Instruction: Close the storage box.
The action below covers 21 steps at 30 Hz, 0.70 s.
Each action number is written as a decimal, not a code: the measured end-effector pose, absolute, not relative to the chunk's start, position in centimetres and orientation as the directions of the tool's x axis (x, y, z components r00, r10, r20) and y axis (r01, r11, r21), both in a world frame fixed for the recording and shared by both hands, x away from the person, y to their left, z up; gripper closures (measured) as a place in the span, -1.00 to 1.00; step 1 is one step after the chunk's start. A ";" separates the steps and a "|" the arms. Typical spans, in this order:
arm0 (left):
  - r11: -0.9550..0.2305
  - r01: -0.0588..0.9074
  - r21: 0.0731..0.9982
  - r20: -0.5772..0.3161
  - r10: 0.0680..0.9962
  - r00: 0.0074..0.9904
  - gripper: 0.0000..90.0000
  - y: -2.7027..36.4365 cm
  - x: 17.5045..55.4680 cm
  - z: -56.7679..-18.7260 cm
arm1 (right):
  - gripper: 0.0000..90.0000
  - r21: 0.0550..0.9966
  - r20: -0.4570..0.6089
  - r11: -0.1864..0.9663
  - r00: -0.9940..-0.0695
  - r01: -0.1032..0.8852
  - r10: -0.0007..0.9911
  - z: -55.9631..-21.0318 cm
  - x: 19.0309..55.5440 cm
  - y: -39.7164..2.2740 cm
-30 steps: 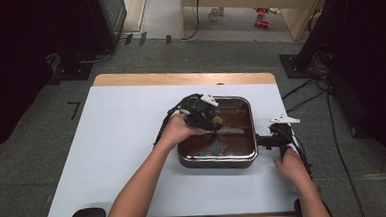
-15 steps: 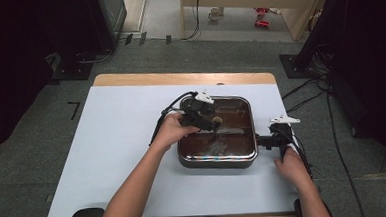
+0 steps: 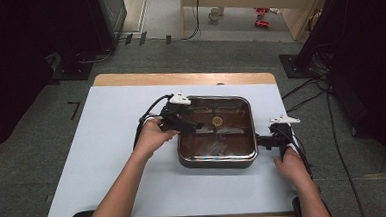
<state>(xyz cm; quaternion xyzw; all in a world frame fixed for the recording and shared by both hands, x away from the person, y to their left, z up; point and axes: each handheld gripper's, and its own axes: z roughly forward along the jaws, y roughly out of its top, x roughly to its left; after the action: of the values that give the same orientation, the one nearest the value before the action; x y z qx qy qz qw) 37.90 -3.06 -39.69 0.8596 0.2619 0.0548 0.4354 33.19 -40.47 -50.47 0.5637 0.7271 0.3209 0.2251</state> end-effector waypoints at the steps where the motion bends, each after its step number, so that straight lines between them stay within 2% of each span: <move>1: -0.484 0.408 0.774 -0.136 0.502 0.854 -0.30 -2.7 37.8 -39.7 | -0.82 0.720 0.034 0.159 -0.263 0.675 0.964 -50.5 33.2 -40.5; 12: -0.426 0.440 0.791 -0.123 0.594 0.795 -0.40 1.4 35.7 -41.0 | -0.82 0.720 0.033 0.160 -0.264 0.675 0.964 -50.5 33.2 -40.5; 21: -0.375 0.488 0.788 -0.147 0.656 0.740 -0.44 4.4 34.5 -42.6 | -0.82 0.720 0.034 0.159 -0.264 0.675 0.964 -50.5 33.2 -40.5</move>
<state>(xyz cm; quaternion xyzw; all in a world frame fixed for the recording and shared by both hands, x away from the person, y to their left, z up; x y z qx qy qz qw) 34.48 4.40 -42.59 0.8236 0.3474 0.0958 0.4379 33.20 -40.48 -50.47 0.5635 0.7273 0.3207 0.2250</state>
